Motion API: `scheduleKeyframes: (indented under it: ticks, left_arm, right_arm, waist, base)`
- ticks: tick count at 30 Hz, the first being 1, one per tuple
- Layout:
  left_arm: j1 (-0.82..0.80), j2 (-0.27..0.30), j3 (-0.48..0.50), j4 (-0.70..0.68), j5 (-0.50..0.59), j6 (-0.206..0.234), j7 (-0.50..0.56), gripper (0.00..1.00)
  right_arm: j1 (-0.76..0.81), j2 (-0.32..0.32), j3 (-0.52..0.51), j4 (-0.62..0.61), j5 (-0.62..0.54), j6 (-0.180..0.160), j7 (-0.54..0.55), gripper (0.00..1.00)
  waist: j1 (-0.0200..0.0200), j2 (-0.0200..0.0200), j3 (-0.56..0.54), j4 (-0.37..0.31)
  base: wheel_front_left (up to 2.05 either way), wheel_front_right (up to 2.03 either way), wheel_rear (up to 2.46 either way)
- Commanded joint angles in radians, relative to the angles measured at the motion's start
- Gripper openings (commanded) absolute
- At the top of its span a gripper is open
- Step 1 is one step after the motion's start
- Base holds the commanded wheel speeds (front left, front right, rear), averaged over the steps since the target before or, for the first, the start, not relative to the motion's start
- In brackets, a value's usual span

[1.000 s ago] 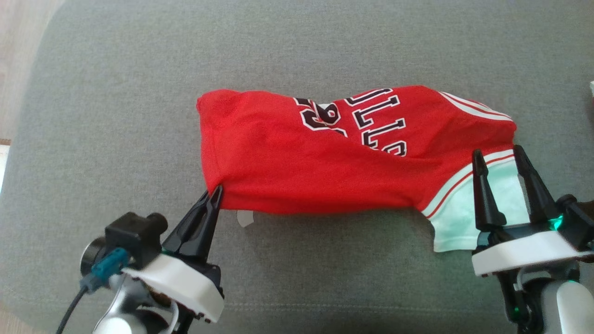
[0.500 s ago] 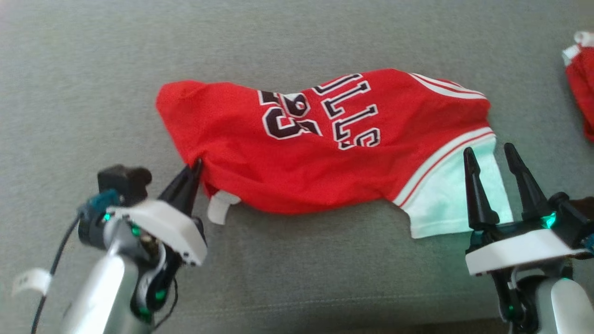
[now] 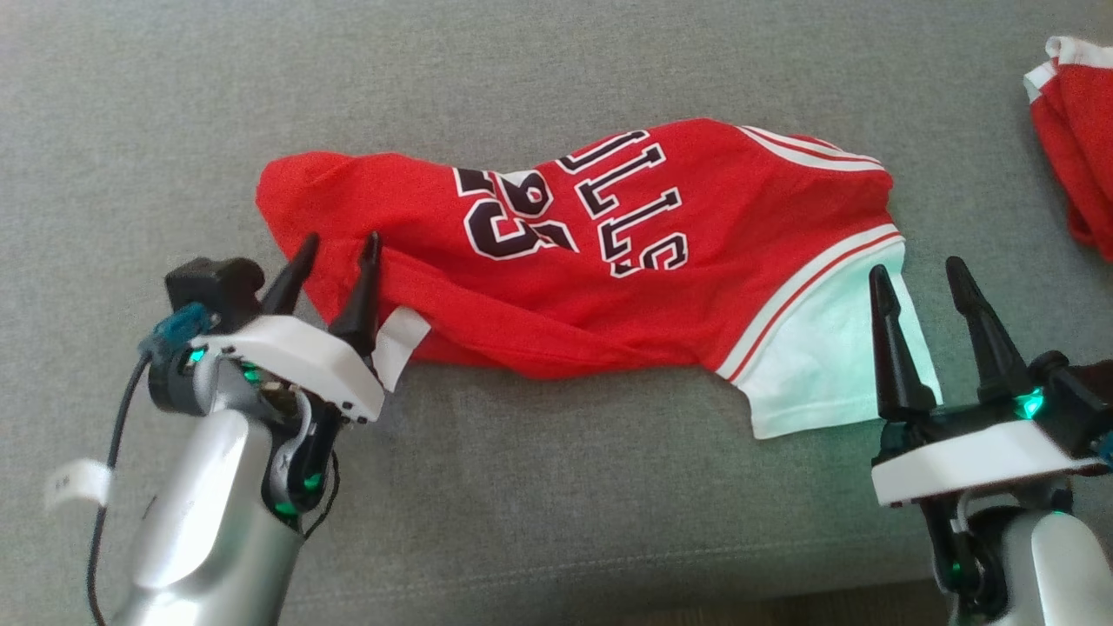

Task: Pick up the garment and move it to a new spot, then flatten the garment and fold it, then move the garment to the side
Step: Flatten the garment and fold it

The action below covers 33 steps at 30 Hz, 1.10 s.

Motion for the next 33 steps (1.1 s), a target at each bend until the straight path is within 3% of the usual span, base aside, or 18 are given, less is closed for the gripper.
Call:
scheduleKeyframes:
  ticks: [1,7,13,21,33]
  left_arm:
    - [-0.026,0.014,0.041,-0.030,0.018,0.012,-0.042,1.00]
    - [0.040,0.019,0.058,-0.095,0.105,0.104,-0.206,1.00]
    - [0.151,0.036,0.096,-0.235,0.181,0.188,-0.253,1.00]
    - [0.323,0.038,0.105,-0.382,0.232,0.229,-0.257,1.00]
    - [0.372,0.032,0.099,-0.399,0.232,0.231,-0.257,1.00]
  right_arm:
    - [-0.025,-0.006,0.023,-0.036,0.003,0.004,-0.012,1.00]
    - [-0.023,-0.011,0.024,-0.046,-0.024,0.004,-0.024,1.00]
    - [-0.012,-0.021,0.023,-0.044,-0.041,0.004,-0.022,1.00]
    - [0.028,-0.019,0.023,-0.047,-0.049,0.004,-0.013,1.00]
    - [0.045,-0.014,0.019,-0.064,-0.049,0.004,0.001,1.00]
  waist:
    - [-0.0001,0.0000,-0.005,0.004]
    - [-0.0001,0.0000,-0.029,0.022]
    - [-0.0001,0.0000,-0.061,0.039]
    - [-0.0001,0.0000,-0.110,0.055]
    - [-0.0001,0.0000,-0.124,0.061]
  base:
    - [0.00,0.00,0.00]
    - [0.00,0.00,0.00]
    - [0.00,0.00,0.00]
    - [0.00,0.00,0.00]
    - [0.00,0.00,0.00]
